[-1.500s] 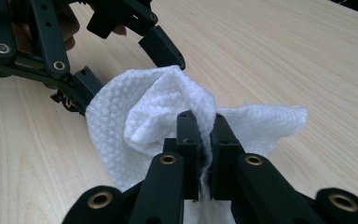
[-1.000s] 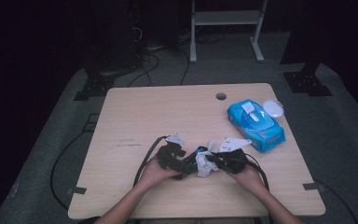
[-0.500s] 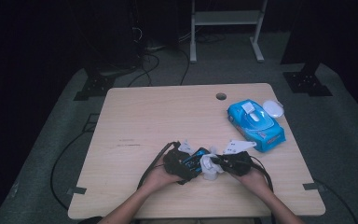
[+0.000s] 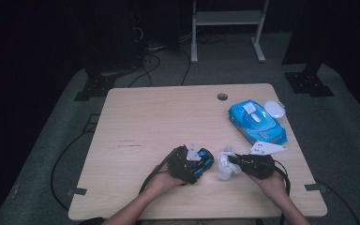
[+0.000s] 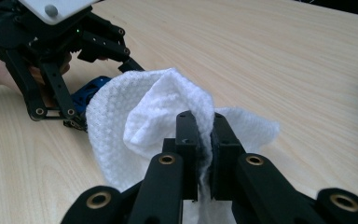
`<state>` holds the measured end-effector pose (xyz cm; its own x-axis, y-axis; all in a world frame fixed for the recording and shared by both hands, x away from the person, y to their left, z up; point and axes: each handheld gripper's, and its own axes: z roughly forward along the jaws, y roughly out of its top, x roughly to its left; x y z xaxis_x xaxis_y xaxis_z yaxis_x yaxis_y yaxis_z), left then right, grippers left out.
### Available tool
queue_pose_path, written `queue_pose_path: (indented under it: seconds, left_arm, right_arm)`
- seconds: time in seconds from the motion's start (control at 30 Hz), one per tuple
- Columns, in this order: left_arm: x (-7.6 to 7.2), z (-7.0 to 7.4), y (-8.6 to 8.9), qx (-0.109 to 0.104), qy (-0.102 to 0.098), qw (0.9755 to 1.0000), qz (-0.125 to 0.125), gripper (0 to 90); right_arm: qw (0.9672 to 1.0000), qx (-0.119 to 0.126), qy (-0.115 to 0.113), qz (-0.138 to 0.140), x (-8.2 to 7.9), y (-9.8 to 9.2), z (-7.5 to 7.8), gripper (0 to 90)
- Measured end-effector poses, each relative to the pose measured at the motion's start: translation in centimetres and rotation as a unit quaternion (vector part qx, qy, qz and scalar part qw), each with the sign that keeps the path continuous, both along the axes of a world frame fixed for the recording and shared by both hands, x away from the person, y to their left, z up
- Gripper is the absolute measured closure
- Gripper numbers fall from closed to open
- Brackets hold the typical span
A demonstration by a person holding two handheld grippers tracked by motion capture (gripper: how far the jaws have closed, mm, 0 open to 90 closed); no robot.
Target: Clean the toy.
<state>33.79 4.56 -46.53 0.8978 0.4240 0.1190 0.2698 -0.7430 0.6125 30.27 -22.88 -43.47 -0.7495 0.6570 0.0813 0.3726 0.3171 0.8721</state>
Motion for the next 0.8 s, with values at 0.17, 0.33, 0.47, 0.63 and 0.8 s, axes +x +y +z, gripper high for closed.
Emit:
queue_pose_path:
  seconds: [0.17, 0.33, 0.47, 0.63, 0.8]
  left_arm:
    - [0.4, 0.3, 0.5, -0.029, 0.016, 0.9994, -0.007, 27.3]
    - [0.1, 0.4, 0.3, -0.022, 0.002, 0.9996, -0.019, 27.5]
    - [0.1, 0.5, 0.4, -0.028, 0.001, 0.9993, -0.024, 27.6]
    - [0.1, 0.7, 0.5, -0.034, -0.001, 0.9991, -0.027, 27.7]
    - [0.4, 1.1, 0.6, -0.039, -0.001, 0.9989, -0.026, 27.8]
  right_arm:
    - [0.9997, 0.022, -0.01, -0.005, -0.3, -0.4, 0.6, 83.6]
    - [0.9993, 0.031, -0.01, -0.016, -0.5, -1.1, 0.7, 83.6]
    - [0.9989, 0.04, -0.009, -0.022, -0.4, -1.4, 0.7, 83.6]
    - [0.9988, 0.043, -0.01, -0.022, -0.4, -1.3, 0.9, 83.6]
    - [0.9988, 0.042, -0.007, -0.024, -0.3, -1.4, 0.8, 83.6]
